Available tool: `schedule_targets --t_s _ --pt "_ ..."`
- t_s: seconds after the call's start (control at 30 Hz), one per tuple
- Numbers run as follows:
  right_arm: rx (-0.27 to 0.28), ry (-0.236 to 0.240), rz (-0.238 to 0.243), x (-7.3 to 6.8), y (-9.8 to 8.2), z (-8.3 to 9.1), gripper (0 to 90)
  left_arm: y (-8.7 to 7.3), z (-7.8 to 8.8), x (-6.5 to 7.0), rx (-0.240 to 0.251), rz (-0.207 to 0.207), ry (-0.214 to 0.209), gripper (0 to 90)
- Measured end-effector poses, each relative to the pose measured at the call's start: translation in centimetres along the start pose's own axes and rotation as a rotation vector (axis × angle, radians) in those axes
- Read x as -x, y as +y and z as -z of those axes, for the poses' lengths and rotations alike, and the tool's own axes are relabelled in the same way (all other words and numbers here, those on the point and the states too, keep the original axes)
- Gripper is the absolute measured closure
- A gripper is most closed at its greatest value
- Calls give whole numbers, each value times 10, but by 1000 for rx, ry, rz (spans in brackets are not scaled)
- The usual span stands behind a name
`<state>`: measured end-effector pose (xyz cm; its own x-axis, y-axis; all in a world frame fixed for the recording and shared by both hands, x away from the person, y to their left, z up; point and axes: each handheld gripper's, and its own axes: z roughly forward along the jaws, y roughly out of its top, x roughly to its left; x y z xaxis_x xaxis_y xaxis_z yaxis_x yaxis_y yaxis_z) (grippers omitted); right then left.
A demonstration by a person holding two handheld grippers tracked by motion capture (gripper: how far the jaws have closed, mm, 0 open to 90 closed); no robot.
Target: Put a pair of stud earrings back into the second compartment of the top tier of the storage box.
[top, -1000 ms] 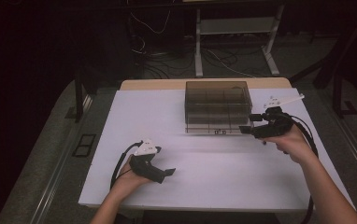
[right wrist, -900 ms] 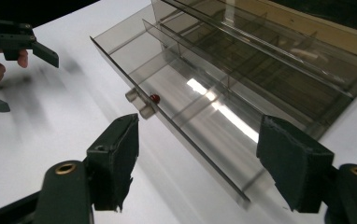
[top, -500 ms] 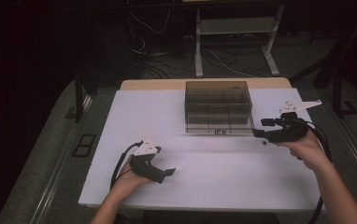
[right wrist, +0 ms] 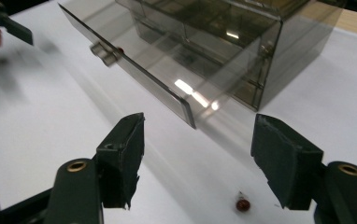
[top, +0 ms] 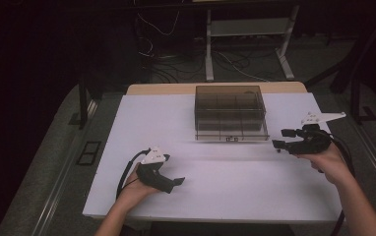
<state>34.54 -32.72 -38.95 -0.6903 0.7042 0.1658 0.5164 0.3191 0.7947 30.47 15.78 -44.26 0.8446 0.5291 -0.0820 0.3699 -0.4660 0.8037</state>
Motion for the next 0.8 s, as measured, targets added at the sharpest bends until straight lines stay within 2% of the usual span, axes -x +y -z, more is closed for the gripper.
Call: schedule_targets --t_s 0.17,0.3,0.53,0.8 --pt "-28 -12 -10 6 -7 -4 353 0 -1 0 -1 0 -1 0" --pt "-48 -25 0 9 -12 -9 371 0 -1 0 1 2 -2 0" --pt "-89 -38 7 13 -17 -14 445 0 -1 1 3 5 -3 0" --pt "-107 -60 17 18 -23 -20 518 0 -2 0 1 2 -4 0"
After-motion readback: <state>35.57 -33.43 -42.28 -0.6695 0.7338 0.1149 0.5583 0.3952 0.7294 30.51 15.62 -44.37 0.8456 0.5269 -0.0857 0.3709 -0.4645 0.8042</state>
